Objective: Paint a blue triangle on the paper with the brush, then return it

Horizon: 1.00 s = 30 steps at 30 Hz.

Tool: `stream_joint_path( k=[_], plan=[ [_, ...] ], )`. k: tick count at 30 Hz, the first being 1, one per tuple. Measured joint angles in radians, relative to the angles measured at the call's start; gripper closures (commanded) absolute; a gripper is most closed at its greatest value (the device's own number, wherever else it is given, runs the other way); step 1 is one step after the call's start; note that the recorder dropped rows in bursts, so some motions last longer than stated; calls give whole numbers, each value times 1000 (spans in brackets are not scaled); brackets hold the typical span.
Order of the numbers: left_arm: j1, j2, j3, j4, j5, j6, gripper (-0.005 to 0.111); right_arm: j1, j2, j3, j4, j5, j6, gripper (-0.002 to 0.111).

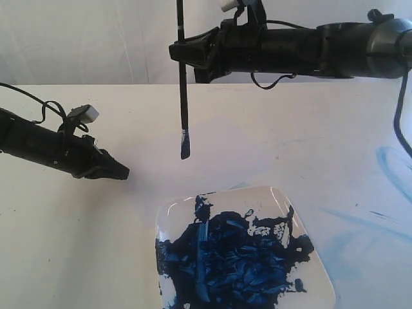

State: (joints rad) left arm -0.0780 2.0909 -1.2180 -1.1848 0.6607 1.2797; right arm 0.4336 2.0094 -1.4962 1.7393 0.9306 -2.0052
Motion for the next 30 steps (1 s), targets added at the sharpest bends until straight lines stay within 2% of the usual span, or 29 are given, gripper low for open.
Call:
stream_joint_path(
  k=[8,18,25,30],
  plan=[
    [0,0,0,0,-4,0,107,46,59,-85,0,4,-45,108],
    [0,0,-2,37,-47,-42,107,48,121,-139,0,15,-45,108],
    [-2,-8,-101,178,2,-163,107,48,121,-146,2,32,-45,108],
    [-40,-20,-172,340,-12,-282,107,48,121,-146,2,38,-46,108]
  ],
)
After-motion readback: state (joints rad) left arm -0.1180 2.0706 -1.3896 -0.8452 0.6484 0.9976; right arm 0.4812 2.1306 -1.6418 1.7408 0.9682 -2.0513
